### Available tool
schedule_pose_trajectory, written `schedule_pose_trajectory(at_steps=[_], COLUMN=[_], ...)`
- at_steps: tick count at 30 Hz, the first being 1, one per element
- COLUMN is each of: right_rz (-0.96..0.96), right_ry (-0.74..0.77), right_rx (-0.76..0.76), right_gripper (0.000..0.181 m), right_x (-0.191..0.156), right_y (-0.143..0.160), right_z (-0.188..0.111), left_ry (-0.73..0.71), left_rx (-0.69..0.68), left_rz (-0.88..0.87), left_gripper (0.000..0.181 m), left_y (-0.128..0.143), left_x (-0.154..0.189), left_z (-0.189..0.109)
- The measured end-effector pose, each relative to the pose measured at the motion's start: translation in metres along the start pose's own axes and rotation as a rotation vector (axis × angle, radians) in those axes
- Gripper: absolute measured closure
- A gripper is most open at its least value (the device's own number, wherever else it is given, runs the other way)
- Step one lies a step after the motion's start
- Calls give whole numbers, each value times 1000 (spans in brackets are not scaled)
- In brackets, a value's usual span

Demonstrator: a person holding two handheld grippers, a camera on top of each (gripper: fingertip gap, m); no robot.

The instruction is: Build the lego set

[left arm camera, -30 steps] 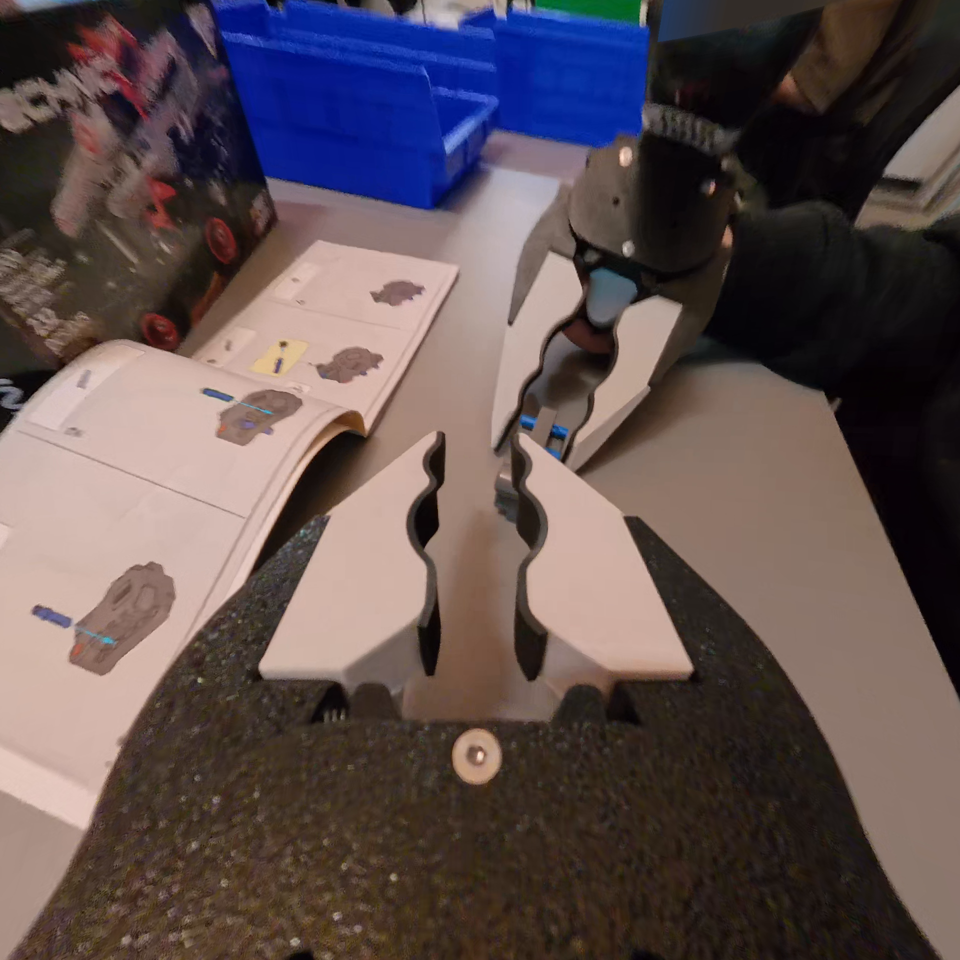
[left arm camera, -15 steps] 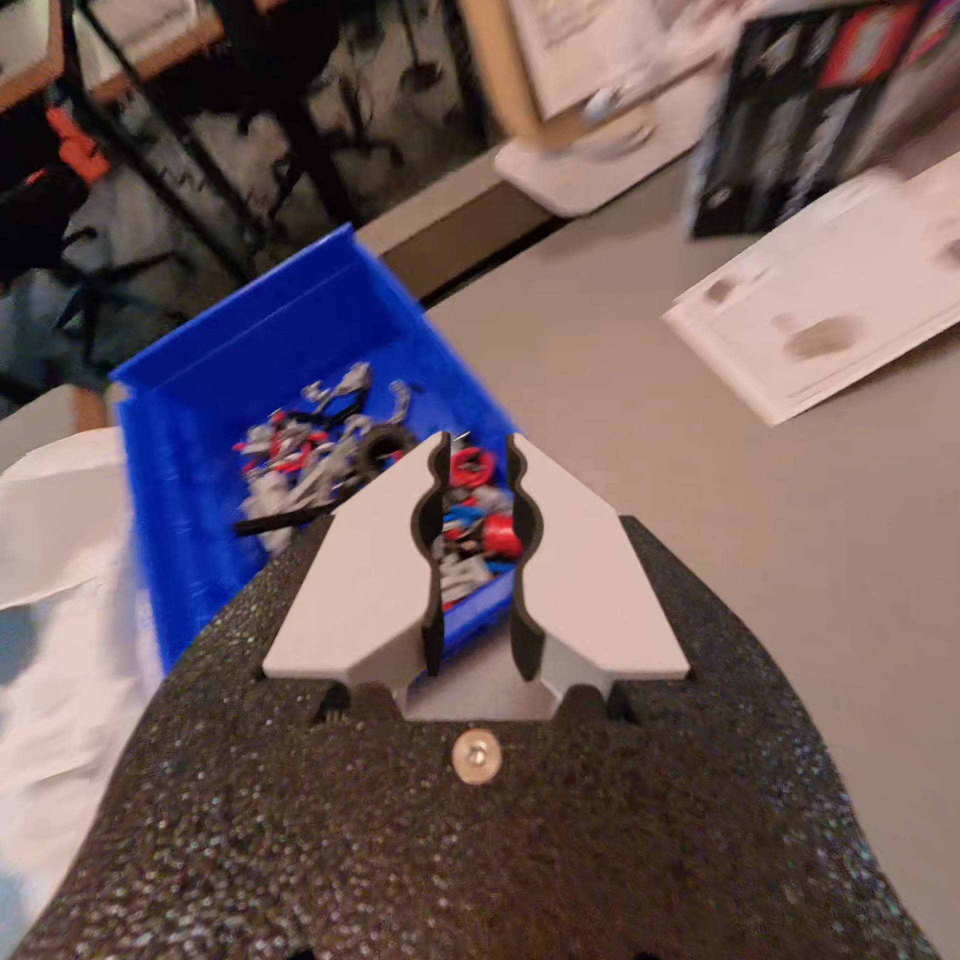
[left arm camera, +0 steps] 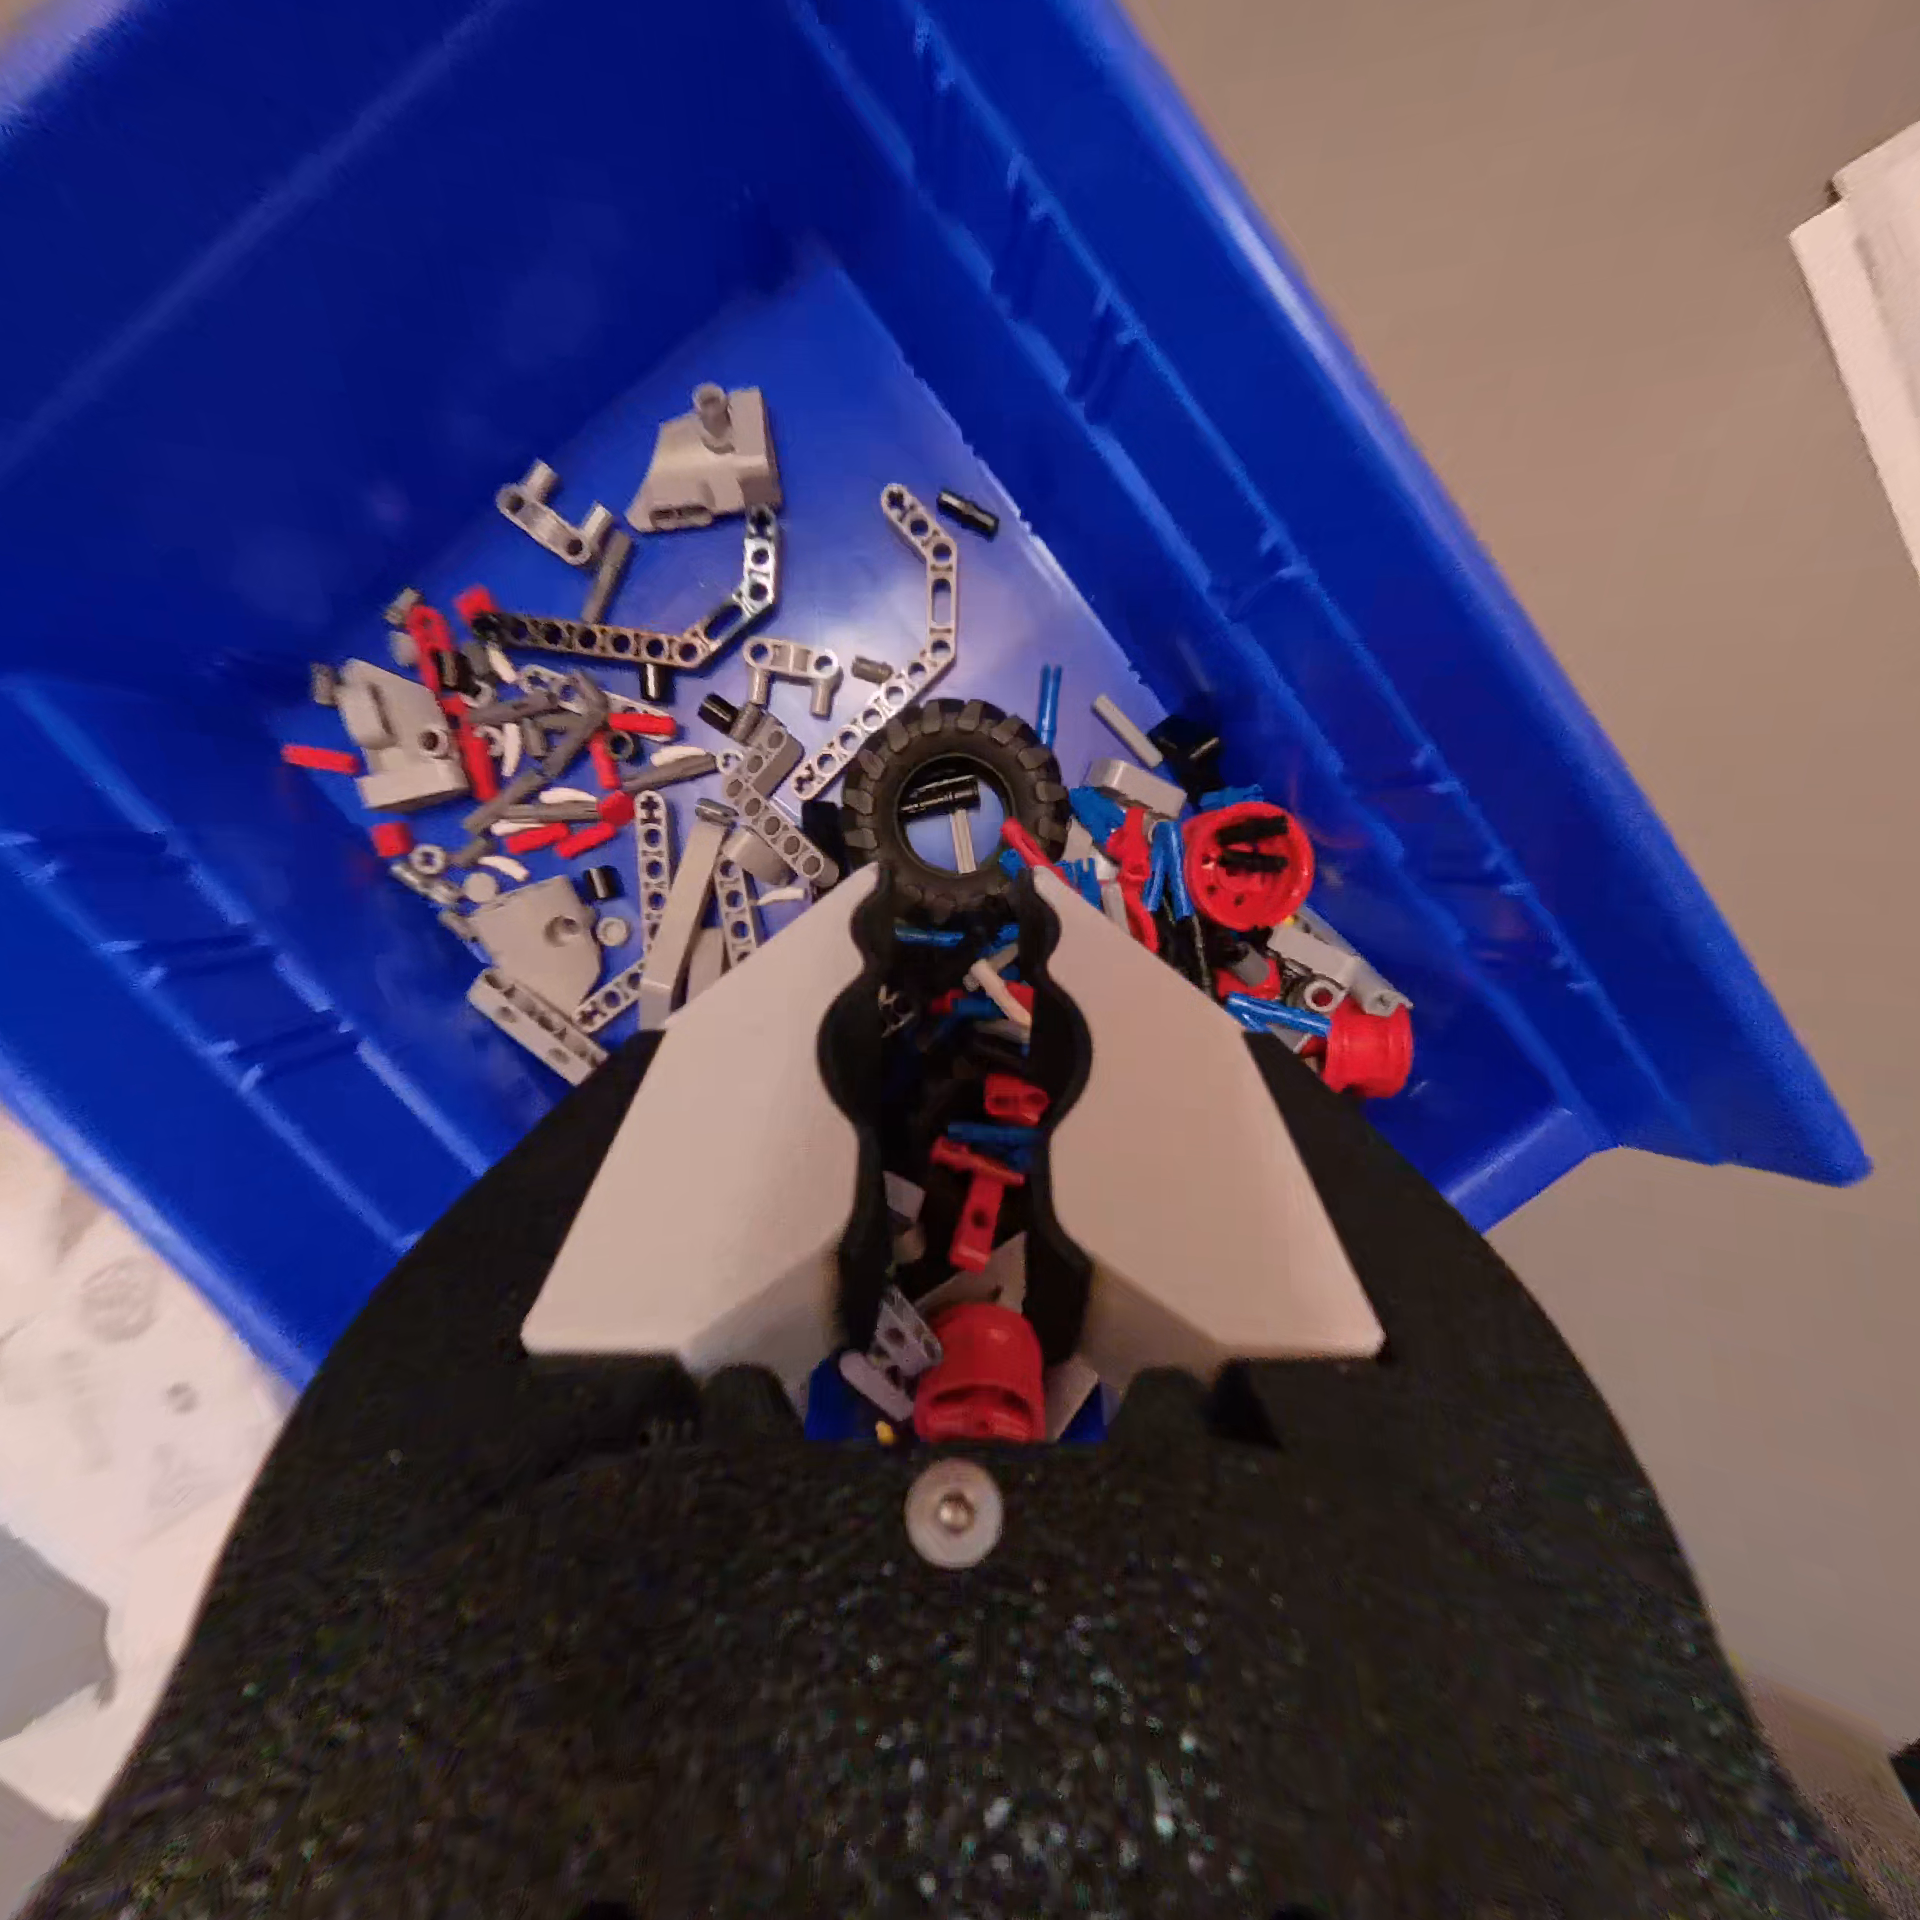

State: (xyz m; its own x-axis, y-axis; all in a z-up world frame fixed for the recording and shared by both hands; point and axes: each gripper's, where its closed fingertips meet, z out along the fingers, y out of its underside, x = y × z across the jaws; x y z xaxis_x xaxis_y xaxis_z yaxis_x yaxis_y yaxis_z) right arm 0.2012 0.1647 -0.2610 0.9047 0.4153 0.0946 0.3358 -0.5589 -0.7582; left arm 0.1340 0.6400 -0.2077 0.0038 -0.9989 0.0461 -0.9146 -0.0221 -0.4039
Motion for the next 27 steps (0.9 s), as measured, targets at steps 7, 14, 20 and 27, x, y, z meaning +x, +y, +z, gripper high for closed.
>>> schedule_pose_trajectory(at_steps=[7,14,20,27], right_rz=[11,14,9,8], right_ry=[-10,-13,-11,-12], right_rx=[-2,-2,-2,-2], right_gripper=[152,153,153,153], right_x=[0,0,-1,-1], right_y=[0,0,0,0], right_z=[0,0,0,0], left_ry=[57,83,107,102], left_rx=[-120,-117,-92,-120], left_rz=[-3,-10,-19,-23], left_gripper=[164,165,165,180], left_y=[13,9,4,5], left_x=[1,3,8,11], left_z=[28,27,26,32])
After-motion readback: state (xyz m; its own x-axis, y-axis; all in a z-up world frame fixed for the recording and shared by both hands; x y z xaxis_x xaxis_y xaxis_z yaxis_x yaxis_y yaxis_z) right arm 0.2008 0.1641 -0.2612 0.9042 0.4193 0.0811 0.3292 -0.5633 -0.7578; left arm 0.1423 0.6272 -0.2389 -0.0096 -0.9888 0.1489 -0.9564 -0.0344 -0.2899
